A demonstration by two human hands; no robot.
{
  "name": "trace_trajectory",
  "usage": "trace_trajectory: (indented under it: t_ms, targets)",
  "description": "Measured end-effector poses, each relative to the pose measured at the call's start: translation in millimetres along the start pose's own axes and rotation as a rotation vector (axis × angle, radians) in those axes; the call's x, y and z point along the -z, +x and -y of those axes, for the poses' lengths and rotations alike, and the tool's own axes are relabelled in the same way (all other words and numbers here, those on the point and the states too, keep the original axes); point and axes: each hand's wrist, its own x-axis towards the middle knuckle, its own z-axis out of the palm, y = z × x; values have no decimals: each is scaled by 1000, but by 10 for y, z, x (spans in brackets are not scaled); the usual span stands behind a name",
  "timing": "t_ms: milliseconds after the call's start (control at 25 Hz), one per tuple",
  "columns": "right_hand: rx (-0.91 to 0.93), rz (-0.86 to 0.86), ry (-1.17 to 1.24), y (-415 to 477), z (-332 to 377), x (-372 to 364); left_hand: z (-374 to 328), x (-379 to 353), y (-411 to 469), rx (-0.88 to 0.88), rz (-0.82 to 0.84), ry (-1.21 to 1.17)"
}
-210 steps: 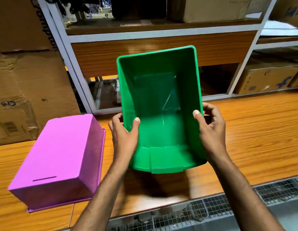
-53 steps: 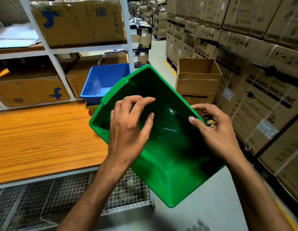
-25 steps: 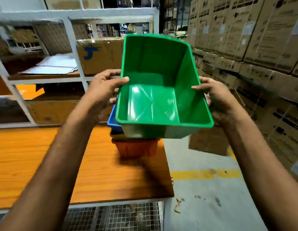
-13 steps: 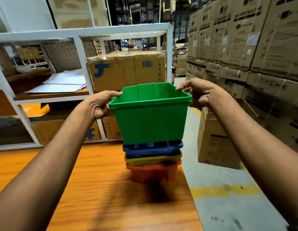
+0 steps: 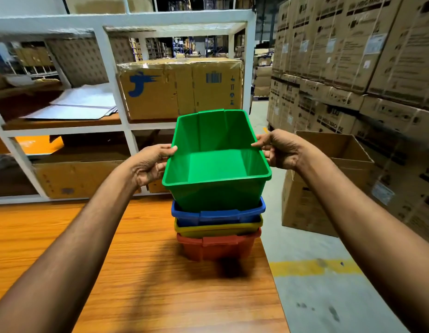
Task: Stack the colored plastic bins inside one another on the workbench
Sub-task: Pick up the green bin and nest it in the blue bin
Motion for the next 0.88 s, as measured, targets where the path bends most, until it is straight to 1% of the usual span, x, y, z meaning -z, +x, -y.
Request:
trace_trajectory:
  t_ms: [200, 360, 560, 680, 880]
  targets:
    - [-50, -23, 24, 116, -151, 45, 88, -15, 61, -13, -18, -5]
    - [-77, -1, 89, 152, -224, 54, 157, -22, 34, 27, -46, -53]
    - [-137, -34, 21, 195, -297, 49, 280, -85, 37, 62, -93, -39]
    - [-161, -53, -18, 229, -359, 72, 326, -131, 23, 72, -89, -16]
    - [-169, -110, -8, 264, -490, 85, 381, -140, 14, 69, -120, 26]
